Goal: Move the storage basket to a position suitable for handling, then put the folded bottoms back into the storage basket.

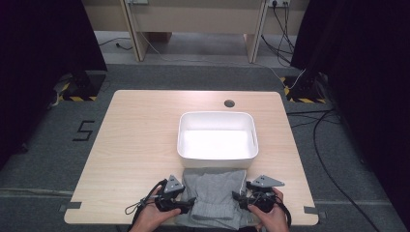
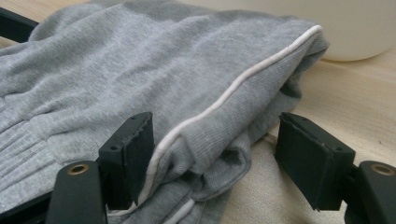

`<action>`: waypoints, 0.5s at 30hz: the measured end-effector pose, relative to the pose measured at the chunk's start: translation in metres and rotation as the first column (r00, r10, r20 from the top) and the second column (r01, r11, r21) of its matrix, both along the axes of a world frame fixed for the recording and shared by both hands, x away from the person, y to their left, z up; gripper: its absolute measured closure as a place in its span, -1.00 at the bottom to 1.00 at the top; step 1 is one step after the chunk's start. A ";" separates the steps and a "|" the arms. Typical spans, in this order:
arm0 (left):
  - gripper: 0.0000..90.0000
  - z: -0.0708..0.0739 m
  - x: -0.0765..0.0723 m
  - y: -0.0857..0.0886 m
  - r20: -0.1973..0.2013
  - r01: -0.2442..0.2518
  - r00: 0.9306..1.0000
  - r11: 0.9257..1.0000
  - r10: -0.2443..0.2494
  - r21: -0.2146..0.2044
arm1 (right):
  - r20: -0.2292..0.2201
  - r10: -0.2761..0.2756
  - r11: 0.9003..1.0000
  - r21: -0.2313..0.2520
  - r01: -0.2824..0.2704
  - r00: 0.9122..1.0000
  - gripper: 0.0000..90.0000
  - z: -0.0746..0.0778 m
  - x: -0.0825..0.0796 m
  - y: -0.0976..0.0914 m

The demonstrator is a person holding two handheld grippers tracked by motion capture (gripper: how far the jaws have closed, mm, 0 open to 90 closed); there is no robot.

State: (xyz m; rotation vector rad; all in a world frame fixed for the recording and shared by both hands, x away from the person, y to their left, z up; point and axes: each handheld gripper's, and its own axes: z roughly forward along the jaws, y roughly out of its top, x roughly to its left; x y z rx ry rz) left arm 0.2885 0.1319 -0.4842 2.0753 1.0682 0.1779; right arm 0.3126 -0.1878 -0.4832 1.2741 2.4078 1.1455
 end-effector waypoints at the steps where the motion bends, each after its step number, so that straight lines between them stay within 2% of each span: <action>1: -0.19 0.000 -0.001 0.002 -0.003 -0.003 1.000 1.000 0.003 -0.009 | 0.000 0.000 1.000 0.000 0.000 1.000 -0.36 0.000 0.000 0.000; 3: -0.26 -0.001 -0.003 0.006 -0.008 -0.020 1.000 1.000 0.020 -0.021 | -0.002 0.000 1.000 -0.001 0.000 1.000 -0.36 0.000 0.000 0.000; 5: -0.44 -0.001 -0.005 0.011 -0.020 -0.038 0.999 0.999 0.038 -0.035 | -0.003 -0.004 1.000 0.002 0.004 1.000 -0.38 0.000 0.000 0.000; 6: -0.44 -0.001 -0.006 0.014 -0.034 -0.055 0.998 0.997 0.053 -0.052 | -0.007 -0.004 1.000 0.007 0.004 1.000 -0.38 0.000 0.000 0.000; 9: -0.66 0.002 -0.009 0.021 -0.069 -0.080 0.995 0.990 0.073 -0.112 | -0.013 -0.013 1.000 0.020 0.014 1.000 -0.46 0.000 0.000 -0.001; 10: -0.68 0.006 -0.011 0.022 -0.089 -0.099 0.992 0.985 0.087 -0.140 | 0.006 -0.017 1.000 0.012 0.017 1.000 -0.50 0.002 0.001 -0.002; 11: -0.68 0.006 -0.011 0.022 -0.089 -0.099 0.992 0.985 0.087 -0.140 | 0.006 -0.017 1.000 0.012 0.017 1.000 -0.50 0.002 0.001 -0.002; 12: -0.68 0.008 -0.013 0.023 -0.087 -0.100 0.992 0.984 0.088 -0.144 | 0.039 -0.014 1.000 -0.001 0.014 0.999 -0.50 0.006 0.000 -0.002; 15: -0.68 0.012 -0.020 0.021 -0.055 -0.084 0.996 0.987 0.077 -0.136 | 0.056 -0.011 1.000 0.000 0.011 0.998 -0.51 0.009 0.000 -0.003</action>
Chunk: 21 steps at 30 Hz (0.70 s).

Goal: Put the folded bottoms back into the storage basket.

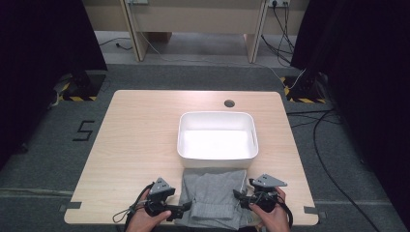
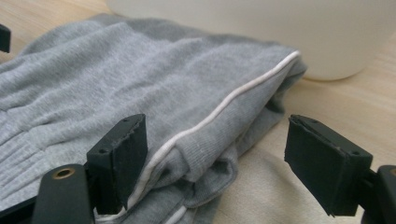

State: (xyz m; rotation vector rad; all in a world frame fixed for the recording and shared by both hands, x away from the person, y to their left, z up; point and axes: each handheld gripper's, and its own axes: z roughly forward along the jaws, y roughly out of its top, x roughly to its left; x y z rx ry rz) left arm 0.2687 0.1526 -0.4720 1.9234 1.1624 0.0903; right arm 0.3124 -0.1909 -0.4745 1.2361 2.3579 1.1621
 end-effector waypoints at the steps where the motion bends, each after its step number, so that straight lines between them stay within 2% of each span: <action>1: -0.68 0.001 -0.003 -0.002 0.005 0.007 1.000 1.000 -0.007 0.001 | 0.001 -0.004 1.000 0.001 0.004 1.000 -0.52 0.001 0.000 -0.001; 5: -0.68 0.001 -0.010 -0.006 0.007 0.013 1.000 1.000 -0.013 0.014 | 0.002 -0.012 1.000 0.026 0.012 1.000 -0.52 0.002 0.001 -0.003; 10: -0.68 0.000 -0.019 -0.007 0.016 0.019 1.000 1.000 -0.019 0.014 | -0.002 -0.010 1.000 0.024 0.010 1.000 -0.53 0.002 0.001 -0.001; 15: -0.68 -0.004 -0.027 -0.014 0.000 0.029 1.000 1.000 -0.029 0.009 | -0.004 0.003 1.000 0.011 -0.003 1.000 -0.51 0.001 0.002 0.001; 19: -0.69 -0.011 -0.029 -0.020 -0.018 0.045 0.999 0.999 -0.045 0.021 | -0.017 0.014 1.000 0.005 -0.014 1.000 -0.50 -0.001 0.001 0.004; 21: -0.70 -0.012 -0.031 -0.023 0.001 0.050 0.999 0.998 -0.051 0.047 | -0.015 0.016 1.000 0.002 -0.016 1.000 -0.50 -0.002 0.001 0.004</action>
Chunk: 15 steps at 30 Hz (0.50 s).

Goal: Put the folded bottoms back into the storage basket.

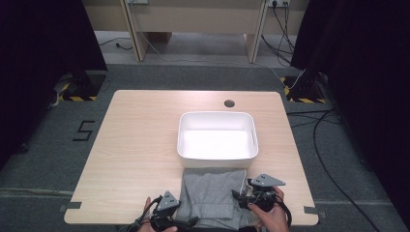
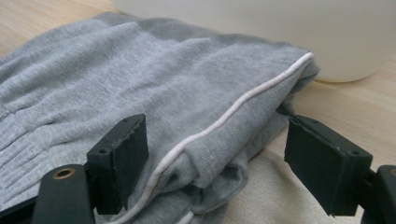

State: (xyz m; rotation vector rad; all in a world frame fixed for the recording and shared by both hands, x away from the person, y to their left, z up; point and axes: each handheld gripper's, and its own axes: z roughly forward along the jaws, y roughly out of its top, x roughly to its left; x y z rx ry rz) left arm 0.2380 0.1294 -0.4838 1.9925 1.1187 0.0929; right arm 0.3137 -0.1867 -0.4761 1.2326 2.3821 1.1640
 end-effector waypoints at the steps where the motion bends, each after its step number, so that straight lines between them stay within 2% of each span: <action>1: -0.71 0.000 0.000 -0.002 0.003 0.001 1.000 1.000 -0.001 0.006 | -0.005 0.001 1.000 0.000 -0.001 1.000 -0.50 0.000 0.000 0.001; 5: -0.75 -0.002 0.000 -0.007 0.032 0.002 0.999 1.000 -0.002 0.028 | -0.004 0.006 1.000 -0.003 -0.006 1.000 -0.50 -0.001 0.000 0.003; 7: -0.75 -0.003 0.000 -0.010 0.039 -0.006 0.999 1.000 0.005 0.014 | 0.000 0.006 1.000 -0.002 -0.006 1.000 -0.50 0.000 0.000 0.004; 8: -0.74 -0.004 0.000 -0.014 0.074 0.011 0.997 0.999 -0.014 0.040 | -0.003 0.004 1.000 -0.001 -0.004 1.000 -0.51 0.000 0.000 0.004; 9: -0.64 -0.004 0.000 -0.014 0.074 0.011 0.997 0.999 -0.014 0.040 | -0.003 0.004 1.000 -0.001 -0.004 1.000 -0.51 0.000 0.000 0.004; 10: -0.64 -0.004 0.000 -0.017 0.086 0.021 0.996 0.999 -0.025 0.049 | -0.003 0.001 1.000 0.002 -0.001 1.000 -0.51 0.000 0.001 0.004; 12: -0.52 -0.004 0.000 -0.019 0.092 0.025 0.995 0.999 -0.029 0.046 | 0.000 -0.001 1.000 0.004 0.001 1.000 -0.52 -0.001 0.003 0.003; 15: -0.21 -0.005 0.002 -0.018 0.098 0.035 0.994 0.999 -0.038 0.028 | -0.001 -0.002 1.000 0.007 0.002 1.000 -0.52 -0.001 0.005 0.004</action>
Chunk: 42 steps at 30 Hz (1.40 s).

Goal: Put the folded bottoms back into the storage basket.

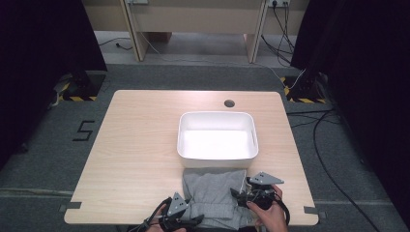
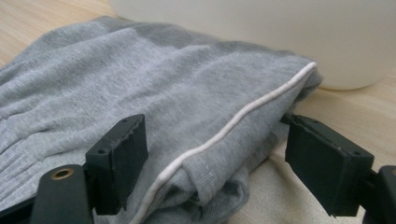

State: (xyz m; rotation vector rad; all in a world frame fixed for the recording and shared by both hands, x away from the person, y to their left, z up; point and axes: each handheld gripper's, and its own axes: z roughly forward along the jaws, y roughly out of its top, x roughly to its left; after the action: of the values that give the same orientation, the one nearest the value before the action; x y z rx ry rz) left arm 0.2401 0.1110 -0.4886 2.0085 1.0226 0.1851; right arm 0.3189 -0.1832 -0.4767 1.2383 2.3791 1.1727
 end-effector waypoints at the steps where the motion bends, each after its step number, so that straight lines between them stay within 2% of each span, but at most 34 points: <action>1: -0.14 -0.001 0.001 0.001 0.002 0.003 1.000 1.000 -0.002 -0.013 | 0.000 0.000 1.000 -0.002 0.000 1.000 -0.52 -0.001 0.001 0.001; 2: -0.14 -0.001 0.001 0.001 -0.001 0.005 1.000 1.000 -0.005 -0.014 | 0.000 0.000 1.000 -0.002 0.000 1.000 -0.52 -0.001 0.001 0.001; 3: 0.04 -0.001 0.002 0.002 0.001 0.007 1.000 1.000 -0.007 -0.017 | -0.008 0.000 1.000 -0.001 0.000 1.000 -0.52 -0.001 0.001 0.002; 4: 0.04 -0.001 0.002 0.002 0.009 0.008 1.000 1.000 -0.008 -0.019 | -0.008 0.000 1.000 -0.001 0.000 1.000 -0.52 -0.001 0.001 0.002; 7: 0.26 -0.002 0.002 0.004 0.026 0.019 0.999 1.000 -0.019 -0.011 | -0.008 0.005 1.000 0.004 -0.005 1.000 -0.52 -0.001 0.001 0.003; 11: 0.40 -0.002 0.002 0.005 0.024 0.033 0.999 0.999 -0.032 -0.013 | -0.006 0.002 1.000 0.009 -0.002 1.000 -0.52 0.001 0.000 0.003; 13: 0.48 -0.001 0.002 0.009 0.010 0.044 0.999 0.999 -0.044 -0.016 | 0.001 -0.004 1.000 0.009 0.004 1.000 -0.52 0.002 0.000 0.000; 20: 0.49 0.000 -0.004 0.022 0.004 0.084 0.996 0.996 -0.084 -0.007 | 0.006 -0.008 1.000 0.020 0.008 1.000 -0.55 0.006 0.001 -0.002; 21: 0.49 0.001 -0.005 0.024 0.004 0.088 0.996 0.996 -0.088 -0.005 | -0.013 -0.002 1.000 0.021 0.002 1.000 -0.59 0.004 0.002 0.000; 24: 0.49 0.000 -0.005 0.025 0.004 0.090 0.996 0.996 -0.090 -0.008 | -0.029 0.001 1.000 0.018 0.000 1.000 -0.61 0.001 0.005 0.002; 25: 0.49 0.000 -0.004 0.025 -0.001 0.096 0.995 0.995 -0.096 -0.007 | -0.067 0.012 0.999 0.032 -0.010 0.998 -0.62 -0.005 0.009 0.005; 28: 0.48 0.000 -0.004 0.025 -0.003 0.095 0.995 0.995 -0.095 -0.015 | -0.078 0.030 0.998 0.057 -0.025 0.996 -0.60 -0.009 0.011 0.006; 29: 0.48 0.000 -0.003 0.025 -0.005 0.097 0.995 0.995 -0.097 -0.014 | -0.057 0.065 0.997 0.048 -0.062 0.996 -0.42 -0.010 0.011 0.009; 30: 0.48 0.000 -0.003 0.025 -0.005 0.097 0.995 0.995 -0.097 -0.014 | -0.057 0.065 0.997 0.048 -0.062 0.996 -0.42 -0.010 0.011 0.009; 31: 0.48 0.000 -0.004 0.025 0.004 0.097 0.995 0.995 -0.097 -0.005 | -0.056 0.082 0.996 0.047 -0.079 0.995 -0.23 -0.010 0.010 0.010; 32: 0.49 0.000 -0.004 0.025 0.004 0.097 0.995 0.995 -0.097 -0.005 | -0.056 0.082 0.996 0.047 -0.079 0.995 -0.23 -0.010 0.010 0.010; 33: 0.49 0.000 -0.005 0.023 0.019 0.099 0.995 0.995 -0.099 0.001 | -0.065 0.080 0.995 0.064 -0.076 0.995 0.04 -0.009 0.011 0.009; 34: 0.50 0.000 -0.005 0.023 0.019 0.099 0.995 0.995 -0.099 0.001 | -0.065 0.080 0.995 0.064 -0.076 0.995 0.04 -0.009 0.011 0.009; 35: 0.52 0.000 -0.005 0.023 0.041 0.106 0.993 0.994 -0.106 0.009 | -0.053 0.077 0.994 0.078 -0.073 0.996 0.21 -0.009 0.009 0.008; 37: 0.56 0.001 -0.006 0.023 0.046 0.108 0.993 0.994 -0.109 0.008 | -0.017 0.077 0.994 0.079 -0.076 0.997 0.37 -0.006 0.006 0.008; 38: 0.56 0.001 -0.006 0.023 0.049 0.108 0.993 0.994 -0.108 0.004 | -0.017 0.077 0.994 0.079 -0.076 0.997 0.37 -0.006 0.006 0.008; 39: 0.60 0.005 -0.007 0.023 0.060 0.111 0.992 0.994 -0.111 0.006 | 0.026 0.085 0.993 0.078 -0.086 0.996 0.47 -0.001 0.003 0.009; 40: 0.61 0.005 -0.007 0.023 0.060 0.111 0.992 0.994 -0.111 0.006 | 0.026 0.085 0.993 0.078 -0.086 0.996 0.47 -0.001 0.003 0.009; 42: 0.62 0.008 -0.009 0.022 0.082 0.115 0.990 0.993 -0.116 0.011 | 0.064 0.091 0.993 0.073 -0.096 0.994 0.52 0.005 -0.002 0.008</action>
State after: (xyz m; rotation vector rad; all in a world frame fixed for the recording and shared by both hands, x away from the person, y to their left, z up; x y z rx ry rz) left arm 0.2315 0.1328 -0.4802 2.0416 0.8529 0.2069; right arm 0.3173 -0.1750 -0.4721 1.1071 2.3915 1.3209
